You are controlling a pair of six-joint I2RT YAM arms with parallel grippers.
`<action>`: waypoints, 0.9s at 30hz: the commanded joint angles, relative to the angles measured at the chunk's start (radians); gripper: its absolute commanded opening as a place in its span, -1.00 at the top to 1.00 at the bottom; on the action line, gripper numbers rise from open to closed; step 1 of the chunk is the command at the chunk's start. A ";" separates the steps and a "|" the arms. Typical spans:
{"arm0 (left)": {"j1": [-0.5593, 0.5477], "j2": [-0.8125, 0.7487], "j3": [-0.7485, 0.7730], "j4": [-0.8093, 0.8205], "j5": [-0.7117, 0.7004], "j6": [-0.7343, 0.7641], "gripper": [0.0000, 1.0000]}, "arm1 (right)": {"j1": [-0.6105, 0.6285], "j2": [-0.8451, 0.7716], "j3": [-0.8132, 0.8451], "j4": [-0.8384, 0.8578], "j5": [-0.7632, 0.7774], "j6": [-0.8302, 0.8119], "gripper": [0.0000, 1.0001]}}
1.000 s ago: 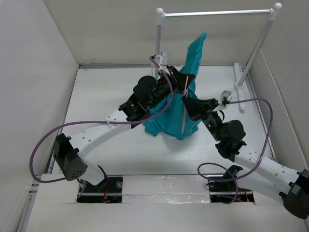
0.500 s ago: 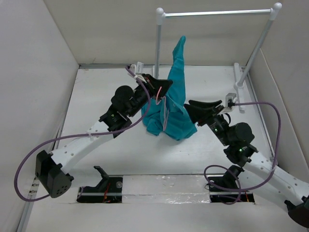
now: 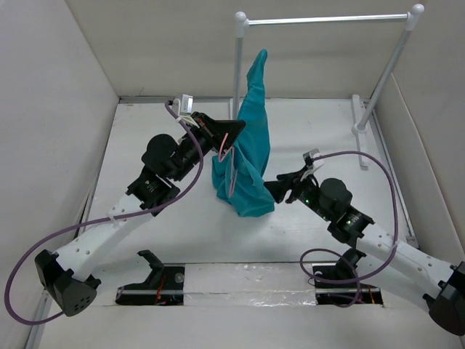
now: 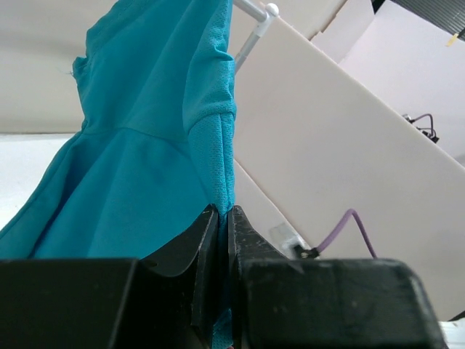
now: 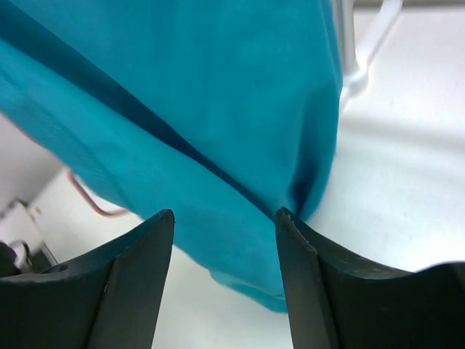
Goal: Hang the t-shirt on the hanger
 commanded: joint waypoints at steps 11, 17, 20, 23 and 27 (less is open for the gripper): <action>0.012 -0.035 0.035 0.016 0.021 0.001 1.00 | 0.022 0.161 0.089 -0.019 -0.228 -0.080 -0.21; 0.012 -0.023 0.044 0.016 0.019 0.004 1.00 | 0.036 0.015 0.010 0.019 -0.191 -0.030 -0.33; 0.012 -0.017 0.045 0.025 0.030 0.000 1.00 | 0.036 0.009 0.002 0.021 -0.180 -0.013 -0.34; 0.012 -0.009 0.051 0.032 0.038 -0.010 1.00 | 0.045 0.085 0.039 -0.013 -0.197 -0.027 -0.30; 0.012 -0.005 0.058 0.029 0.038 -0.011 1.00 | 0.071 0.159 0.057 -0.001 -0.174 -0.027 -0.22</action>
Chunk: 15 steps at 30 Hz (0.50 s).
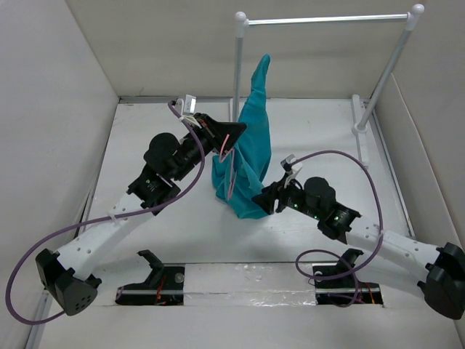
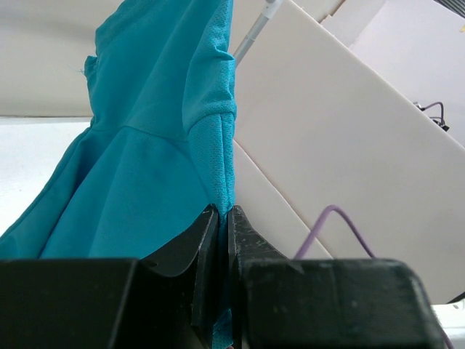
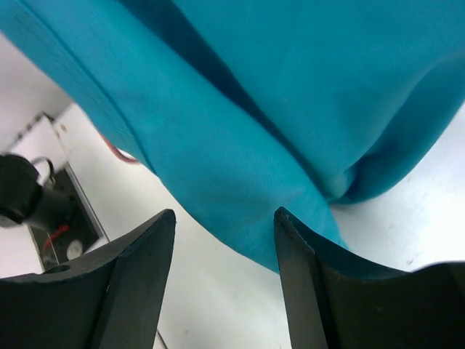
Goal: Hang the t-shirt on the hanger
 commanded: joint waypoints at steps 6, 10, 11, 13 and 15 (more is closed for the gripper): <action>0.006 0.000 0.073 0.078 0.011 -0.013 1.00 | 0.097 0.084 0.055 -0.009 0.110 0.005 0.08; 0.006 0.020 0.076 0.113 0.008 -0.039 1.00 | 0.149 0.116 0.049 -0.006 0.204 0.046 0.78; 0.006 0.021 0.073 0.124 0.008 -0.047 1.00 | 0.172 0.120 0.046 -0.003 0.242 0.056 0.95; 0.015 0.031 0.067 0.159 0.004 -0.067 1.00 | 0.200 0.142 0.046 -0.001 0.281 0.071 1.00; 0.027 0.034 0.066 0.179 -0.004 -0.102 1.00 | 0.247 0.154 0.040 -0.001 0.339 0.097 1.00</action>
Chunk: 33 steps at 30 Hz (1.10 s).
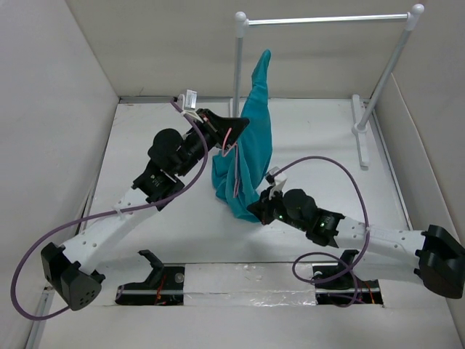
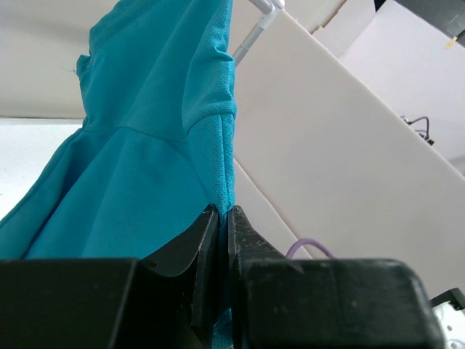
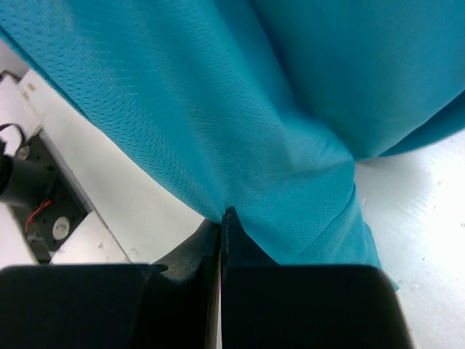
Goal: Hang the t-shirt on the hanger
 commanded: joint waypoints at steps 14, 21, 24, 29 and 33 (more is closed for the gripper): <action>0.099 0.146 0.149 0.248 -0.082 -0.215 1.00 | 0.315 0.163 -0.035 0.046 0.259 0.220 1.00; 0.061 0.215 0.085 0.263 -0.176 -0.144 1.00 | 0.474 0.053 0.141 -0.187 0.432 0.208 1.00; 0.052 0.217 0.001 0.282 -0.176 -0.133 1.00 | 0.485 -0.085 0.180 -0.273 0.449 0.183 1.00; 0.052 0.187 -0.151 0.343 -0.141 -0.162 1.00 | 0.485 -0.220 0.276 -0.321 0.506 0.125 1.00; 0.052 0.171 -0.190 0.361 -0.102 -0.185 1.00 | 0.425 -0.153 0.324 -0.332 0.474 0.107 1.00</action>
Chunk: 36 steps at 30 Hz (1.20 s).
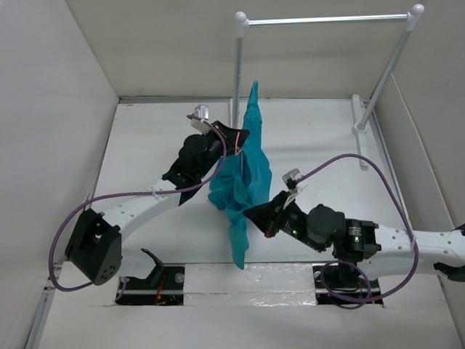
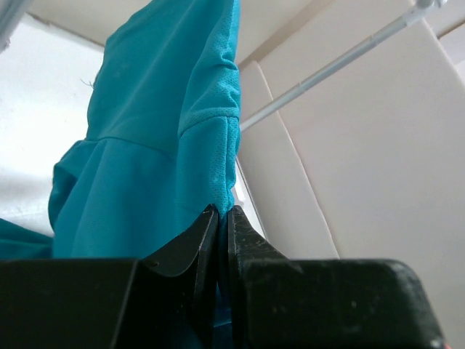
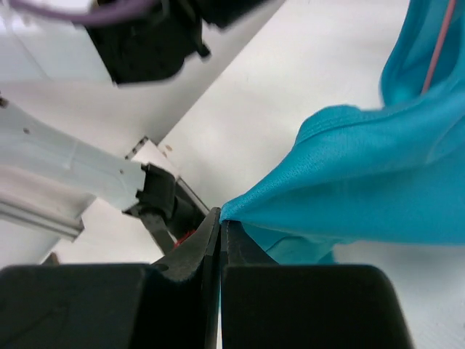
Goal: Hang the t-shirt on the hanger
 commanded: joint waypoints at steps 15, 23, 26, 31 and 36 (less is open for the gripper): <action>0.002 -0.141 -0.142 0.186 0.204 -0.075 1.00 | -0.075 0.090 -0.081 -0.096 -0.043 0.090 -0.08; 0.002 -0.130 -0.206 0.228 0.237 -0.095 1.00 | -0.203 0.008 -0.050 -0.056 -0.032 -0.004 0.71; 0.002 -0.136 -0.214 0.232 0.246 -0.097 1.00 | -0.288 0.051 -0.050 -0.039 -0.075 -0.014 0.65; 0.002 -0.152 -0.220 0.223 0.252 -0.092 1.00 | -0.389 0.114 -0.083 0.031 -0.214 -0.027 -0.17; 0.002 -0.144 -0.222 0.234 0.261 -0.095 1.00 | -0.389 0.171 -0.084 0.103 -0.290 -0.034 0.10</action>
